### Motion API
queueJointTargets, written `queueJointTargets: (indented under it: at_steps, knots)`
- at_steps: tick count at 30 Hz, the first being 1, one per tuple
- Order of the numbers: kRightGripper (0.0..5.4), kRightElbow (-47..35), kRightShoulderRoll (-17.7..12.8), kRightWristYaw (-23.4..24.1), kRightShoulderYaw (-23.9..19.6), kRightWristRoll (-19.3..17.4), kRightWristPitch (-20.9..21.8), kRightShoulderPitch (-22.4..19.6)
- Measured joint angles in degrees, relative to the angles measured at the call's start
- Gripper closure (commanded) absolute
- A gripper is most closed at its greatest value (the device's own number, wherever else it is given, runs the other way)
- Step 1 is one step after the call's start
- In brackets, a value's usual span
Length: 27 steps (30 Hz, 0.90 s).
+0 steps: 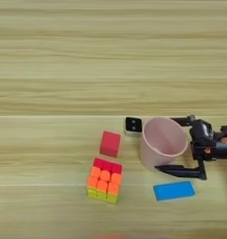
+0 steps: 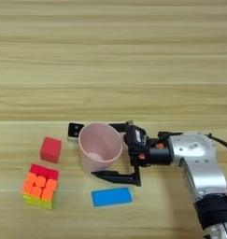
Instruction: Move the objects on the table
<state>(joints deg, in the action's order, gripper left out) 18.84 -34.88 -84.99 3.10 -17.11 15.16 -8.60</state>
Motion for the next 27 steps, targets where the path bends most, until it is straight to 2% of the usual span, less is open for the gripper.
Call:
queueJointTargets:
  at_steps: [4, 7, 16, 27]
  knots:
    - [0.93, -0.61, 0.14, 0.00, 0.00, -0.05, -0.94, 0.04]
    - [1.06, -0.98, 0.22, 0.03, -0.01, -0.05, -1.05, 0.16]
    - [1.08, -1.97, 0.63, 0.44, -0.40, -0.31, -2.13, 0.70]
    - [1.08, -5.73, 0.05, 1.04, -4.51, -3.84, -3.87, 0.07]
